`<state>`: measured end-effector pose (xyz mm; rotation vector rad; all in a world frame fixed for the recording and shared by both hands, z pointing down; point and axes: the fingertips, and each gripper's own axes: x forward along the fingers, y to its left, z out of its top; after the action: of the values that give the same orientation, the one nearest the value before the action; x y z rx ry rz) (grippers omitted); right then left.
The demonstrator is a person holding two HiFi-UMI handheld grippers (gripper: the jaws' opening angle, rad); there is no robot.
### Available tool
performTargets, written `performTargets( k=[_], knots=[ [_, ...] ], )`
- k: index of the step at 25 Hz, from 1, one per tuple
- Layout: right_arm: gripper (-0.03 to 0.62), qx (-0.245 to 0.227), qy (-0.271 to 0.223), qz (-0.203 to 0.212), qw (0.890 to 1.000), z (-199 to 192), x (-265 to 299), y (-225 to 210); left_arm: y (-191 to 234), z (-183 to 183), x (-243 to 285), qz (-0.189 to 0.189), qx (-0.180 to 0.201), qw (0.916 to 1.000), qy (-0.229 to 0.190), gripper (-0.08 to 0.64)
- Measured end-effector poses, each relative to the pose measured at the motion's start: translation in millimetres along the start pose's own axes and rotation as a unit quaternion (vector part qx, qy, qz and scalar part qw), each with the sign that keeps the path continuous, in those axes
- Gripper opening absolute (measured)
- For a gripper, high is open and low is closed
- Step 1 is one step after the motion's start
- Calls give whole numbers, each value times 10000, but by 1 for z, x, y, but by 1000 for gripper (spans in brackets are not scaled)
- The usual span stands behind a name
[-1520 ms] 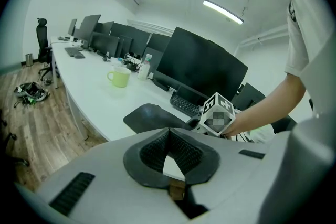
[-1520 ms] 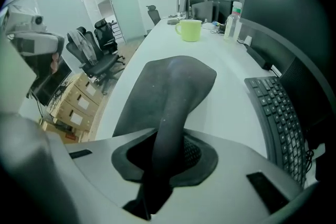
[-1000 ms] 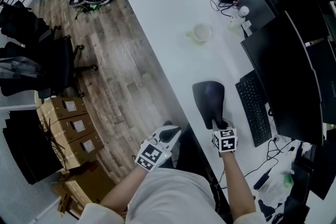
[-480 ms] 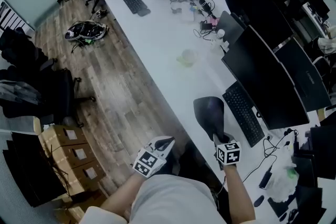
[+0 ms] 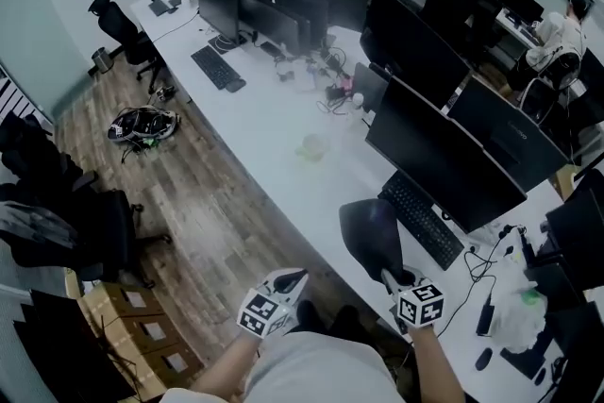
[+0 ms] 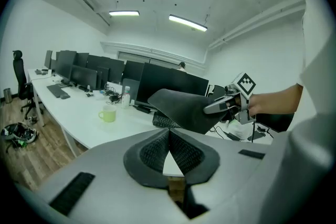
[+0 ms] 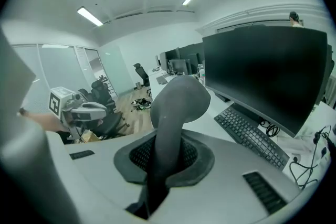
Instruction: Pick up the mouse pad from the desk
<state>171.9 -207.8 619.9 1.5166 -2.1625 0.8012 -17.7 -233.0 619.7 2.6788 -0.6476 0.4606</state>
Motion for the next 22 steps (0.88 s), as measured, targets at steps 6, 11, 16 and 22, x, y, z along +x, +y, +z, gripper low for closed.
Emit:
performTargets(
  k=[6, 11, 16, 22],
  knots=[
    [41, -36, -465, 330, 9984, 16, -43, 15, -21, 32, -1, -42, 108, 9996, -249, 17],
    [41, -97, -633, 587, 9962, 13, -78, 10, -56, 46, 8, 64, 172, 9991, -378, 17],
    [41, -177, -758, 768, 9940, -1, -123, 8, -97, 49, 5, 305, 84, 9979, -558, 17],
    [41, -293, -868, 835, 9923, -27, -175, -11, -149, 50, -8, 530, 6, 9956, -776, 17]
  ],
)
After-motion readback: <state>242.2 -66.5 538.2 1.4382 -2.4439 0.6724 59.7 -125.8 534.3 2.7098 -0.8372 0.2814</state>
